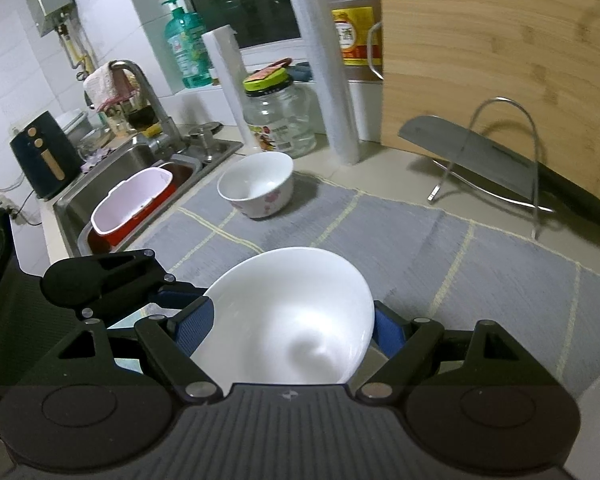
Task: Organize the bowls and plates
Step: 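Lift and carry the bowl with the right gripper toward the first bowl, then lower the bowl into the first bowl and open the right gripper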
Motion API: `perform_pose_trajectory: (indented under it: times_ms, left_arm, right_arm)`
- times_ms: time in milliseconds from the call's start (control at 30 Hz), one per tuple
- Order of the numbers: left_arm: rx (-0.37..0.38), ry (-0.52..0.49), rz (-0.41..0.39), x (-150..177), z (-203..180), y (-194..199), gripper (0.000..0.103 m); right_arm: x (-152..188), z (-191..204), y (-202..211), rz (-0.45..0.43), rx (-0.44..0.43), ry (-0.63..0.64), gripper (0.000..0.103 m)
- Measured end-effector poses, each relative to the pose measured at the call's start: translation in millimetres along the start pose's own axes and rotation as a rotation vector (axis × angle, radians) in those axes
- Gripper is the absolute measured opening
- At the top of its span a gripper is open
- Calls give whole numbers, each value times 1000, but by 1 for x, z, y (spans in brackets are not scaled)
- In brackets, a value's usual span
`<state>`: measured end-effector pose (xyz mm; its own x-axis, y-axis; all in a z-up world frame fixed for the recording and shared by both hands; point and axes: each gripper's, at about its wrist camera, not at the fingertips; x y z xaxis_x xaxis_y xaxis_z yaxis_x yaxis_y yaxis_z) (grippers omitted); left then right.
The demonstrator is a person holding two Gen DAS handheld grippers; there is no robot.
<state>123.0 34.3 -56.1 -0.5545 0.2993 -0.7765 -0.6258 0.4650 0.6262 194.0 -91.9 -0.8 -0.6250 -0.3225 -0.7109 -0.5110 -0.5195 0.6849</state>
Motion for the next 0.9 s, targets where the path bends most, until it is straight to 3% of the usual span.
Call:
perform_pose_trajectory:
  times_ms: [900]
  left_arm:
    - [100, -33, 62, 9, -10, -17, 85]
  right_arm:
    - [29, -4, 5, 39, 73, -70, 87]
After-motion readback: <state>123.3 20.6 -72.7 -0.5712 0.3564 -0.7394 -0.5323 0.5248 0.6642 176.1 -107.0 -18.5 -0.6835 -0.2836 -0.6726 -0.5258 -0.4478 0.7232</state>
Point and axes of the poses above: each gripper's, at about its wrist camera, not at the fingertips, and y roughly against the way its jaws point, z to its left, x to its underside, and after that the axes turned 8 degrees about y, right-handed
